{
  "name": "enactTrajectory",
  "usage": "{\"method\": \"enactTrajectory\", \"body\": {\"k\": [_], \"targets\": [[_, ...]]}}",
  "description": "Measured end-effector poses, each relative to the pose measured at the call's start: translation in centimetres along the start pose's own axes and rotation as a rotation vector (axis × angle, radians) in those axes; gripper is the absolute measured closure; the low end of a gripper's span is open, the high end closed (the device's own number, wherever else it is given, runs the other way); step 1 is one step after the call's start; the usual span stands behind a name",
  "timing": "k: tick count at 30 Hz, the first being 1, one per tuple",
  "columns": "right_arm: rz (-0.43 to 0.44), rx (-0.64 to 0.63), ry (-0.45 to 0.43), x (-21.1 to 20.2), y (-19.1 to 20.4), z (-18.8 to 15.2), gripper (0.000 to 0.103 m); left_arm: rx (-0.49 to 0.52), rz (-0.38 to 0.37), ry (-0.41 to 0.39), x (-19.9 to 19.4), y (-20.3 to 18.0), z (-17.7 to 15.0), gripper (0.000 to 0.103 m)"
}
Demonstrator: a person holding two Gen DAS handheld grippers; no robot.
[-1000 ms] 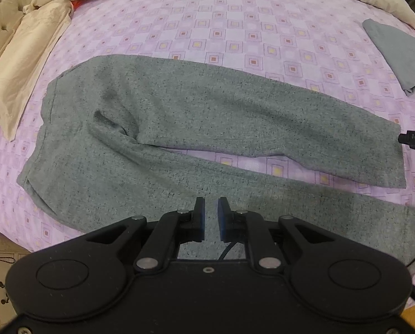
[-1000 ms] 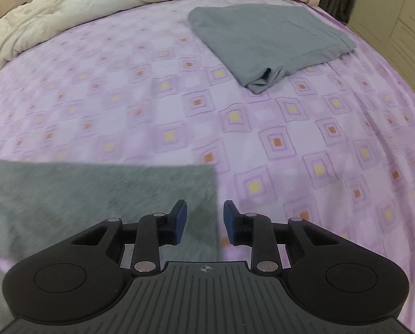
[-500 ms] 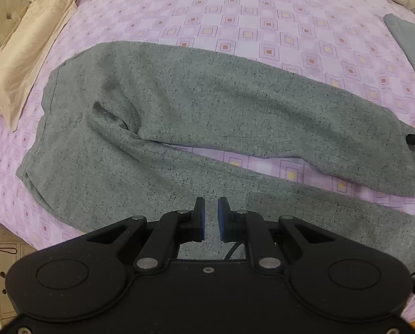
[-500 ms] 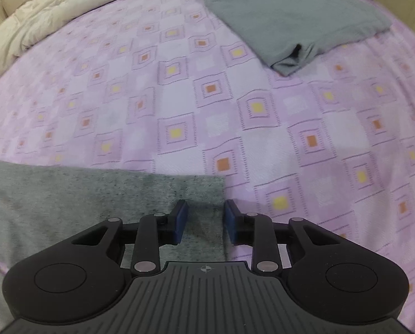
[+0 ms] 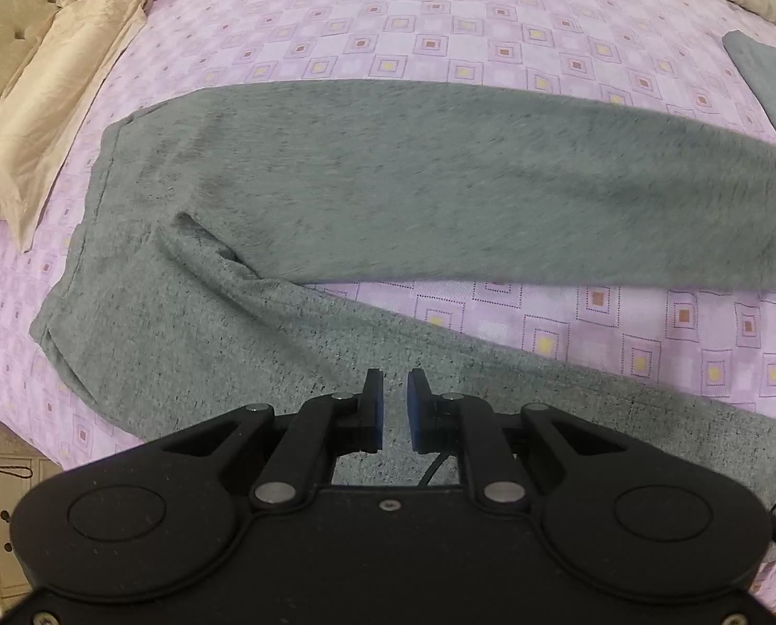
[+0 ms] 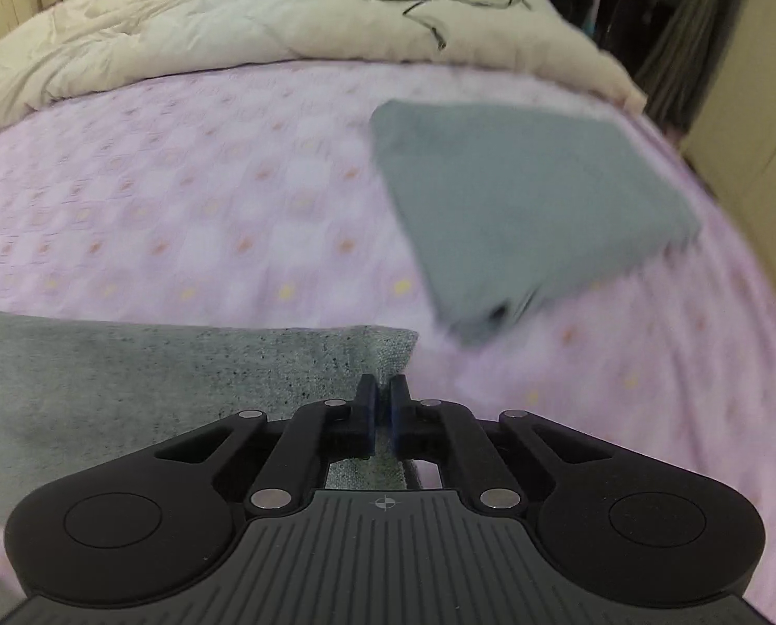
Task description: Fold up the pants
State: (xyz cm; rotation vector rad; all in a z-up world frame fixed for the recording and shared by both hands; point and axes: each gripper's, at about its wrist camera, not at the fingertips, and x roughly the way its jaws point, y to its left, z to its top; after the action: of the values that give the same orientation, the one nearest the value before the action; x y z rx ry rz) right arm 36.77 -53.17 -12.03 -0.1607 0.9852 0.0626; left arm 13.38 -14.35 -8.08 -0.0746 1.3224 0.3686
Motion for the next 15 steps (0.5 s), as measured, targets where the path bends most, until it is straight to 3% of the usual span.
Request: {"method": "enactTrajectory", "body": {"k": [5,8,11,15], "targets": [[-0.048,-0.047,0.037,4.2,0.1,1.7,0.099,-0.003,0.007,0.003,0.1,0.0,-0.4,0.083],[-0.031,-0.036,0.095,6.5,0.2,1.4,0.098,-0.002,0.01,0.006,0.2,0.2,-0.8,0.083],[0.018,0.061,0.064,4.9,-1.0,0.8,0.096,0.003,0.02,0.009,0.4,0.5,-1.2,0.083],[0.132,0.115,0.015,-0.6,-2.3,-1.9,0.092,0.036,0.023,0.013,1.1,0.8,-1.9,0.083]]}}
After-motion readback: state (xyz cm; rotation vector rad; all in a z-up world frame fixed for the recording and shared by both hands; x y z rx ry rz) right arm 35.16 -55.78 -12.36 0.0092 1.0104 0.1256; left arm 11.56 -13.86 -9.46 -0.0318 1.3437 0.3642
